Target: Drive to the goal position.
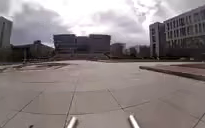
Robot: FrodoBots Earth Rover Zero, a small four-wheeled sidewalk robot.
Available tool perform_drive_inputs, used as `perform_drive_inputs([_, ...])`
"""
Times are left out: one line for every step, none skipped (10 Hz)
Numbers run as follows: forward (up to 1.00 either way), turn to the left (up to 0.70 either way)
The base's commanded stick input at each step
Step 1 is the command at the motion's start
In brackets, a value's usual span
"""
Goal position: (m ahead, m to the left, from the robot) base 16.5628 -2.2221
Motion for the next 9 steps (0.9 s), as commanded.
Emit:
perform_drive_inputs([0.70,0.25])
perform_drive_inputs([0.70,0.04])
perform_drive_inputs([0.70,0.04])
perform_drive_inputs([0.70,0.04])
perform_drive_inputs([0.70,0.04])
perform_drive_inputs([0.70,0.04])
perform_drive_inputs([0.70,0.04])
perform_drive_inputs([0.70,0.04])
perform_drive_inputs([0.70,0.04])
